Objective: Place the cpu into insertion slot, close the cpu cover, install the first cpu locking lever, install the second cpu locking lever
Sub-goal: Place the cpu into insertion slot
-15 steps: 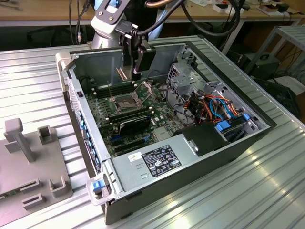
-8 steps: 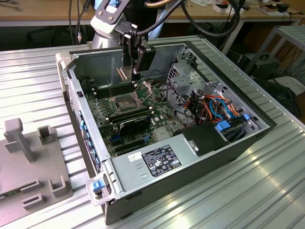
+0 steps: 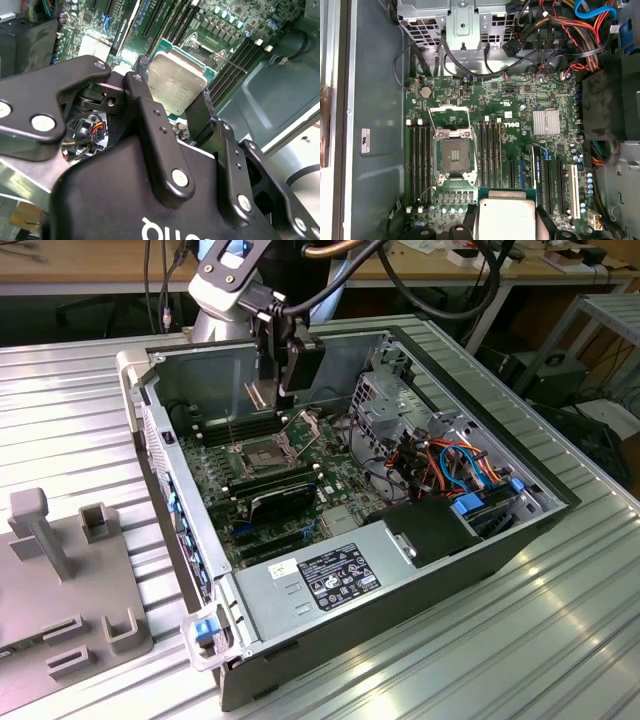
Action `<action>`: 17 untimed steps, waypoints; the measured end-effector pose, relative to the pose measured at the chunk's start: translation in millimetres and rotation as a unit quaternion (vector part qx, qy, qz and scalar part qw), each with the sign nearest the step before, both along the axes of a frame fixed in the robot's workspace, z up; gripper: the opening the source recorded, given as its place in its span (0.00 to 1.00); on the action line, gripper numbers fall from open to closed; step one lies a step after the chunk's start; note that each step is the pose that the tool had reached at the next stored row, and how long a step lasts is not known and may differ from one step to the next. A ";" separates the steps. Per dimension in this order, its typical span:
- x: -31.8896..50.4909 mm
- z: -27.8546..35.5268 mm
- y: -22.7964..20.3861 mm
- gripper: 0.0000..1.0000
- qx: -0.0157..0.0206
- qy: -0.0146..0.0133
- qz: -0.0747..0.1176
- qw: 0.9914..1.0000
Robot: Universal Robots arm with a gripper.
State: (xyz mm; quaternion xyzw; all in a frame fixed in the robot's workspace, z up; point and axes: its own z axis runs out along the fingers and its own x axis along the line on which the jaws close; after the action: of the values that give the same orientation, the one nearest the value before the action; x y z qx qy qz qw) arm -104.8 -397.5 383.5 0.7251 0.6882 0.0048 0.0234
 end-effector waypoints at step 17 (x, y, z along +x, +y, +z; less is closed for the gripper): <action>0.1 -0.6 2.1 0.55 -0.005 0.000 0.000 1.000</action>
State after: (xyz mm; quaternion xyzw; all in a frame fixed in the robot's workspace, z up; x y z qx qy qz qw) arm -104.7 -395.3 382.8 0.7250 0.6882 0.0013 0.0271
